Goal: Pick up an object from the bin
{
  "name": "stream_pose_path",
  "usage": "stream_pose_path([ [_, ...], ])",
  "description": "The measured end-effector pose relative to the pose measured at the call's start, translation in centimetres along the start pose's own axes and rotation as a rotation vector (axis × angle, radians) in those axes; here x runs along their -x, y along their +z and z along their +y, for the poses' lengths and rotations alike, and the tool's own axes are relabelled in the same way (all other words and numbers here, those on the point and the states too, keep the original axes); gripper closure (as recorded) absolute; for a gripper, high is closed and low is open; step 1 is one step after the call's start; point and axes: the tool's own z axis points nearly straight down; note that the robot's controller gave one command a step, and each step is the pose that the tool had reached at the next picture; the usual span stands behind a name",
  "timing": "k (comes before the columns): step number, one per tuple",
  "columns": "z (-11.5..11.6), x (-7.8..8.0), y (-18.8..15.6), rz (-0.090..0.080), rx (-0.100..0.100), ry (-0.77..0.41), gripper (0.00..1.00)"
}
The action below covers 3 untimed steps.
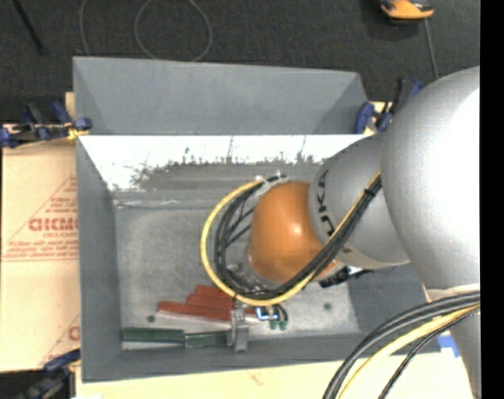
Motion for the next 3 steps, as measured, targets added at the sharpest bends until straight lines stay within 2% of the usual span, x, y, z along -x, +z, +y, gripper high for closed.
stream_pose_path([
  [1, 1.2, 1.0, -4.6, -0.004, -0.001, 0.197, 0.00],
  [2, 0.1, -0.1, 0.3, 0.004, -0.004, 0.193, 0.00],
  [3, 0.1, 0.2, -0.2, -0.003, -0.002, 0.192, 1.00],
])
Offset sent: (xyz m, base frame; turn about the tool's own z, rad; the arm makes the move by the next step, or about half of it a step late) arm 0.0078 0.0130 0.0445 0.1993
